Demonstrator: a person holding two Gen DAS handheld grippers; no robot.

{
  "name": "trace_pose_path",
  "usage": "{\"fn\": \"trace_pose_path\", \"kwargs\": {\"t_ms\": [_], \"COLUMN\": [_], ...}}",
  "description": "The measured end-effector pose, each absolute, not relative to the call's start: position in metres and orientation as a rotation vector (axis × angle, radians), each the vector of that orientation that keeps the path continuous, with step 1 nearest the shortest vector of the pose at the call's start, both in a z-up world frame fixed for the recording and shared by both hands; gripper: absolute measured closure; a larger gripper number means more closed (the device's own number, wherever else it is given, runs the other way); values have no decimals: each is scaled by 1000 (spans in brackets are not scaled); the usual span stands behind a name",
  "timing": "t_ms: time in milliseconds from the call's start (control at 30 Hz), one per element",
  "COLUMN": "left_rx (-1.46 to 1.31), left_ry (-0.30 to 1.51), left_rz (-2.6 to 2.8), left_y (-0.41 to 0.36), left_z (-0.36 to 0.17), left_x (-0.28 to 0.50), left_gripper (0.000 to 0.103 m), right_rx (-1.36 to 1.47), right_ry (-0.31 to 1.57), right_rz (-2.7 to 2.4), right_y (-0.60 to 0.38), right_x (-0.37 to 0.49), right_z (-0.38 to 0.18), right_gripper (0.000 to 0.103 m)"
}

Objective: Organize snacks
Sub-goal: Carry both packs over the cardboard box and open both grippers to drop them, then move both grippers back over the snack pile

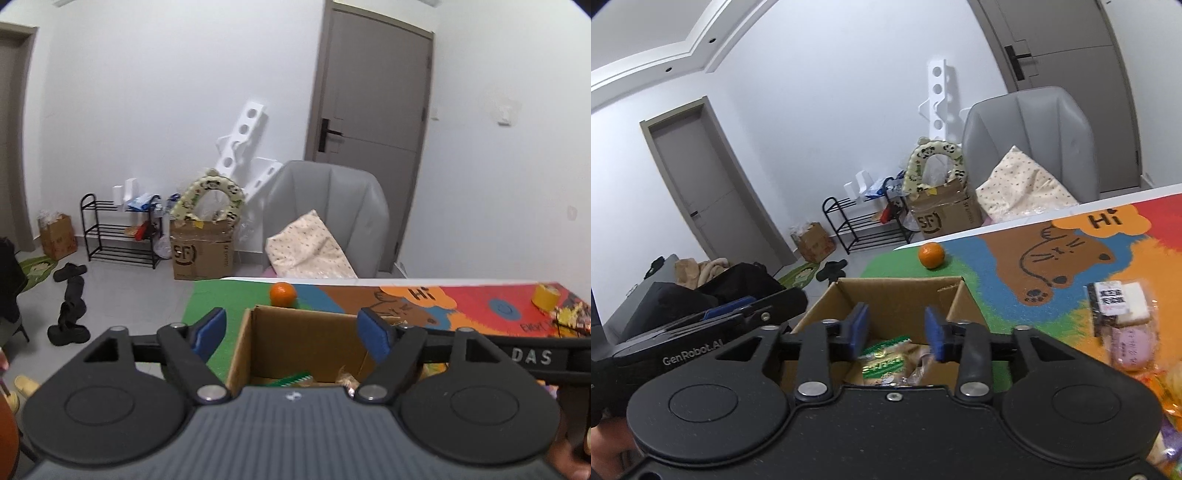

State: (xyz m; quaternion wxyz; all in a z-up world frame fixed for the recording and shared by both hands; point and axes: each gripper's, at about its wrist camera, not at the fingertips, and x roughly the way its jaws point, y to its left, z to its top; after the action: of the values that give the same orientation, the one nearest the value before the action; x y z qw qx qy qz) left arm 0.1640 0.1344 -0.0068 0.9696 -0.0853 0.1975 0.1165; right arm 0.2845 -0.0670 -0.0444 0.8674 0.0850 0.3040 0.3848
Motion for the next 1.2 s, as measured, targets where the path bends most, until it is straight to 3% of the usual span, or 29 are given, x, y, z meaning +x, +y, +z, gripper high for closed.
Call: {"fn": "trace_pose_path", "kwargs": {"t_ms": [167, 333, 533, 833, 1200], "left_rx": [-223, -229, -223, -209, -161], "left_ry": [412, 414, 434, 476, 491], "left_rz": [249, 248, 214, 162, 47], "left_y": [136, 127, 110, 82, 41], "left_z": [-7, -8, -11, -13, -10], "left_x": [156, 147, 141, 133, 128], "left_gripper": [21, 15, 9, 8, 8], "right_rx": [215, 217, 219, 258, 300], "right_ry": [623, 635, 625, 617, 580], "right_rz": [778, 712, 626, 573, 482], "right_y": [-88, -107, -133, -169, -218], "right_x": [275, 263, 251, 235, 213], "right_z": [-39, -40, -44, -48, -53], "right_gripper": [48, 26, 13, 3, 0]}}
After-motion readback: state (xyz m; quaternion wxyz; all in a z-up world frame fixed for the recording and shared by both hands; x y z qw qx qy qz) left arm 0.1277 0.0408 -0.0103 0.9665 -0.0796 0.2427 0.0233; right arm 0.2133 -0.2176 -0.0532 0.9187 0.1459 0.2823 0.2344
